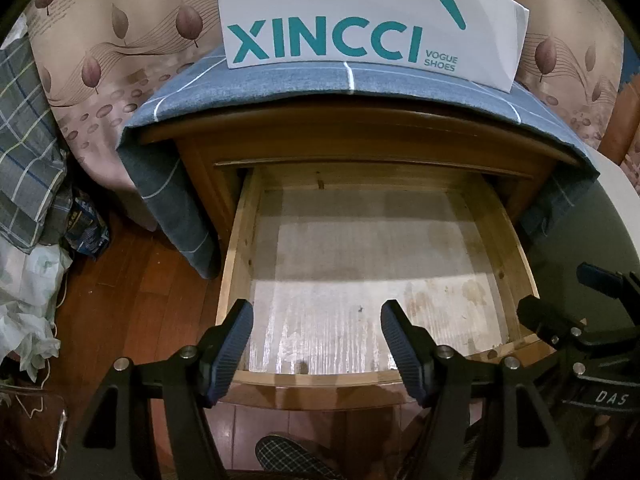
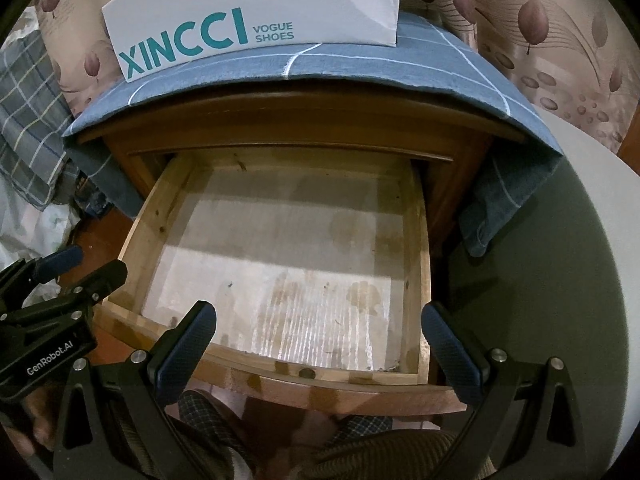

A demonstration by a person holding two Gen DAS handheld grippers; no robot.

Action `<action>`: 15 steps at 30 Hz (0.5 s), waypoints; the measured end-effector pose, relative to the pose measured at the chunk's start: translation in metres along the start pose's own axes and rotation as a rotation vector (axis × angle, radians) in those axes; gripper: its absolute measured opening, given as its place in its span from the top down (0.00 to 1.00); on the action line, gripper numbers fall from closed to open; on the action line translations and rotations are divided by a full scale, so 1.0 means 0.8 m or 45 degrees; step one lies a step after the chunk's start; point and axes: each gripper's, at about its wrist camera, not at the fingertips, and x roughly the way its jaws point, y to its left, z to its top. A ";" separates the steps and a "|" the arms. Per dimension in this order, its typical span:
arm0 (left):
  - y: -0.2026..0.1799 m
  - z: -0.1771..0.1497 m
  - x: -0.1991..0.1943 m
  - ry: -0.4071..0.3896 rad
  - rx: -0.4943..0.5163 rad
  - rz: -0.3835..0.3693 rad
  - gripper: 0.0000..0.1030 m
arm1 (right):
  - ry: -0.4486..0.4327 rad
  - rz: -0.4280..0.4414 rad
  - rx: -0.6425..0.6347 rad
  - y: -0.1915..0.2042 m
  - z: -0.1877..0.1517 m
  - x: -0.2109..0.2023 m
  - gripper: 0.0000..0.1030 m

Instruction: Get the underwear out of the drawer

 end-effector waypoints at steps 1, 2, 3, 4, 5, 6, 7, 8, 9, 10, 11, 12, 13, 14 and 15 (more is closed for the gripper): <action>0.000 0.000 0.000 0.000 -0.001 -0.001 0.34 | 0.001 0.001 -0.002 0.000 0.000 0.000 0.01; 0.000 0.000 0.000 -0.001 -0.001 0.001 0.34 | 0.002 0.000 -0.003 0.000 0.000 0.000 0.01; 0.000 0.000 0.000 -0.002 -0.001 -0.001 0.34 | 0.002 -0.002 -0.005 0.000 0.000 0.000 0.01; 0.000 0.000 0.000 -0.003 0.000 -0.003 0.34 | 0.001 -0.003 -0.006 0.000 0.000 0.000 0.01; 0.000 0.001 -0.001 -0.007 0.000 -0.002 0.34 | 0.001 -0.003 -0.006 0.000 0.000 0.000 0.01; 0.000 0.001 -0.002 -0.013 0.000 0.000 0.34 | 0.002 -0.003 -0.007 0.000 0.000 0.000 0.01; 0.000 0.001 -0.003 -0.018 -0.001 -0.003 0.34 | 0.003 -0.004 -0.006 0.001 0.000 0.000 0.01; 0.000 0.001 -0.003 -0.019 -0.001 -0.006 0.34 | 0.003 -0.004 -0.007 0.001 0.000 0.000 0.01; 0.000 0.001 -0.003 -0.019 -0.002 -0.008 0.34 | 0.004 -0.003 -0.009 0.001 0.000 0.000 0.01; 0.000 0.001 -0.003 -0.020 -0.003 -0.008 0.34 | 0.005 -0.003 -0.011 0.001 0.000 0.000 0.01; 0.001 0.001 -0.003 -0.020 -0.005 -0.009 0.34 | 0.006 -0.004 -0.012 0.002 0.000 0.000 0.01; 0.001 0.001 -0.003 -0.019 -0.004 -0.011 0.34 | 0.006 -0.003 -0.014 0.002 0.000 0.000 0.01; 0.001 0.001 -0.003 -0.018 -0.005 -0.014 0.34 | 0.006 -0.003 -0.016 0.002 0.000 0.000 0.01; 0.002 0.001 -0.004 -0.018 -0.007 -0.014 0.34 | 0.007 -0.004 -0.017 0.002 0.001 0.001 0.01; 0.002 0.001 -0.003 -0.016 -0.009 -0.014 0.34 | 0.007 -0.004 -0.017 0.002 0.001 0.001 0.01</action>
